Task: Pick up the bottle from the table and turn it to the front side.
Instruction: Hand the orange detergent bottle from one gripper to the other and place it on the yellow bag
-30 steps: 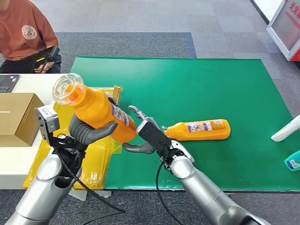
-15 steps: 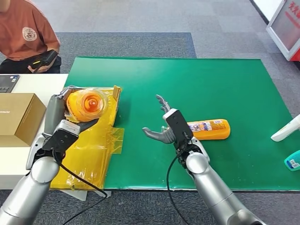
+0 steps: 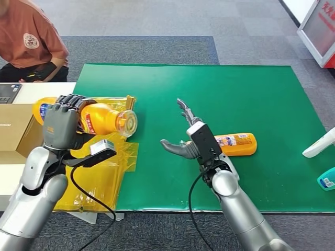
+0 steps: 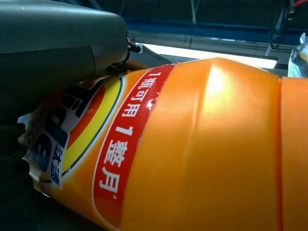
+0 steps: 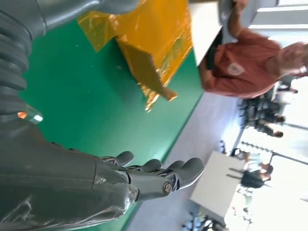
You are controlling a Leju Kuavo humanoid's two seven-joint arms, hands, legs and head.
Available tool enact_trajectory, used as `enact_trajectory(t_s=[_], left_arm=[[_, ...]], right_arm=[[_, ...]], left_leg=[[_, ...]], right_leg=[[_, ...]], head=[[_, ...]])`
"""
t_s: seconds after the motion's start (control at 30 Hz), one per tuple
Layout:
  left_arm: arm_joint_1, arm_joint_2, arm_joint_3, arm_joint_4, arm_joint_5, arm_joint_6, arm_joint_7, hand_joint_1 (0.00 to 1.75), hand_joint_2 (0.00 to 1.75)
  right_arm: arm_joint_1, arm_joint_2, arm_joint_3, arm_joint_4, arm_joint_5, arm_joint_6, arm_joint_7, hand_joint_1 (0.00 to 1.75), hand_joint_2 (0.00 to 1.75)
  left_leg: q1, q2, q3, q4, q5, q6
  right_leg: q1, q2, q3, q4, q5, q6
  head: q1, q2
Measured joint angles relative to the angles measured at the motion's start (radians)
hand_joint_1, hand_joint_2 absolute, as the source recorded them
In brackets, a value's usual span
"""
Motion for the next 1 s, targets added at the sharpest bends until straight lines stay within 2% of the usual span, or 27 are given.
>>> enact_trajectory(t_s=[0.1,0.2,0.43,0.73,1.0], left_arm=[[-0.021,0.014,0.002,0.062,-0.145,-0.008,0.028,1.75,1.75],[-0.051,0.025,0.001,0.127,-0.202,-0.057,0.047,1.75,1.75],[-0.111,0.035,-0.001,0.240,-0.220,-0.123,0.054,1.75,1.75],[-0.153,0.053,-0.002,0.391,-0.192,-0.208,0.012,1.75,1.75],[-0.173,0.051,-0.003,0.467,-0.179,-0.231,0.008,1.75,1.75]], right_arm=[[0.007,0.005,0.037,-0.067,0.005,0.035,-0.011,0.00,1.75],[0.011,0.006,0.087,-0.122,0.025,0.052,-0.010,0.00,1.75],[0.012,0.008,0.145,-0.175,0.038,0.067,-0.006,0.00,1.75],[0.012,0.010,0.191,-0.194,0.045,0.091,-0.009,0.00,1.75],[0.012,0.011,0.212,-0.207,0.049,0.096,-0.009,0.00,1.75]], left_leg=[[0.000,0.000,0.000,0.000,0.000,0.000],[0.001,0.000,-0.001,0.000,0.001,-0.001],[0.001,0.000,-0.002,0.000,0.001,-0.001],[0.001,0.001,-0.002,0.000,0.002,-0.002],[0.001,0.001,-0.003,0.000,0.002,-0.003]], right_leg=[[0.000,0.000,0.000,0.000,0.000,0.000],[0.001,0.000,-0.001,0.000,0.001,-0.001],[0.001,0.000,-0.002,0.000,0.001,-0.001],[0.001,0.001,-0.003,0.000,0.002,-0.002],[0.002,0.001,-0.003,0.000,0.002,-0.002]], head=[[0.000,0.000],[0.000,0.000],[0.000,0.000],[0.000,0.000],[0.000,0.000]])
